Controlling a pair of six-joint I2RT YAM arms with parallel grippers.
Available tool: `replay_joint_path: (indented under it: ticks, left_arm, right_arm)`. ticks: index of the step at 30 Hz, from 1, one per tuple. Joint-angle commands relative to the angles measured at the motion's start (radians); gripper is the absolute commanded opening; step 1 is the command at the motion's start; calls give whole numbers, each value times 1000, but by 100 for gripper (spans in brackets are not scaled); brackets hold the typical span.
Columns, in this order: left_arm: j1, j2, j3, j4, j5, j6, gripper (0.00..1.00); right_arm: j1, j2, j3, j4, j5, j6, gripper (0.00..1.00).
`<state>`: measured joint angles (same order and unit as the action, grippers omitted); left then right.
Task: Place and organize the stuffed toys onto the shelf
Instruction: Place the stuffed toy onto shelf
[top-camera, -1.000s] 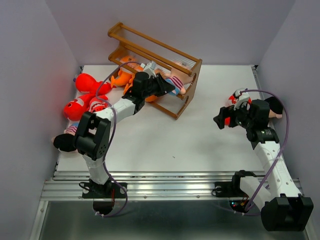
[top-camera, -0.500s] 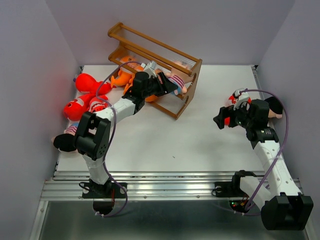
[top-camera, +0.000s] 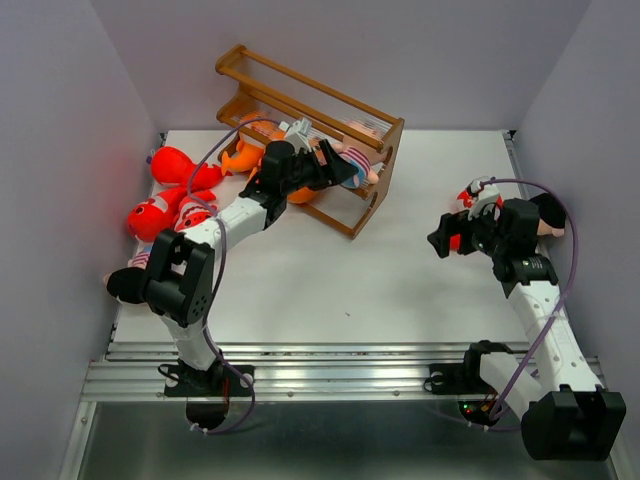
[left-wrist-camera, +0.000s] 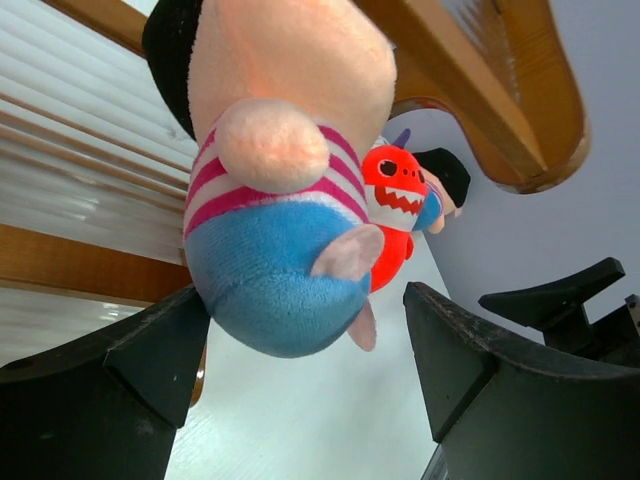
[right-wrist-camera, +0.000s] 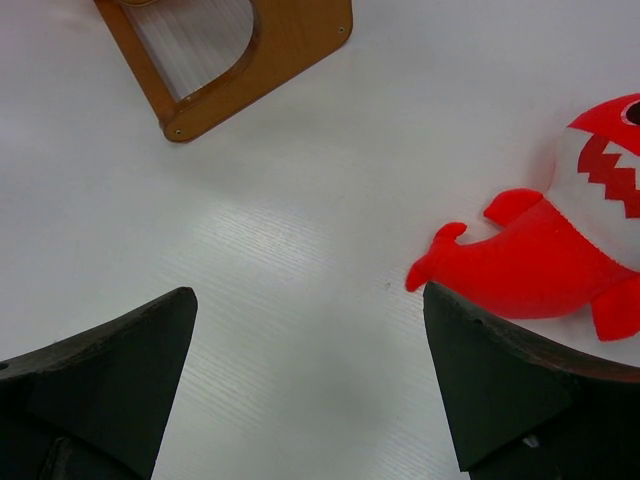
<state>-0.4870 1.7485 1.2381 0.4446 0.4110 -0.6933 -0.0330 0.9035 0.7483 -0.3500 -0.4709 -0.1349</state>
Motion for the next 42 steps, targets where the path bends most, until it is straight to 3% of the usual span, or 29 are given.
replay_joint_path:
  ticks: [1,4,32,42]
  left_arm:
    - [4,-84,-5,22,5,41,89]
    - [4,-98,-14,14,-1,54,95]
    - [67,-199,-91,-50,-14,124,94]
    - [65,-156,-97,-38,11,87,77]
  right_arm:
    - [-7,-8,-7,49,-2,-9,100]
    - [-7,-5,-7,49,-3,-11,100]
    - [-16,1,-9,49,-3,-20,100]
    - [-16,6,-10,49,-3,-22,100]
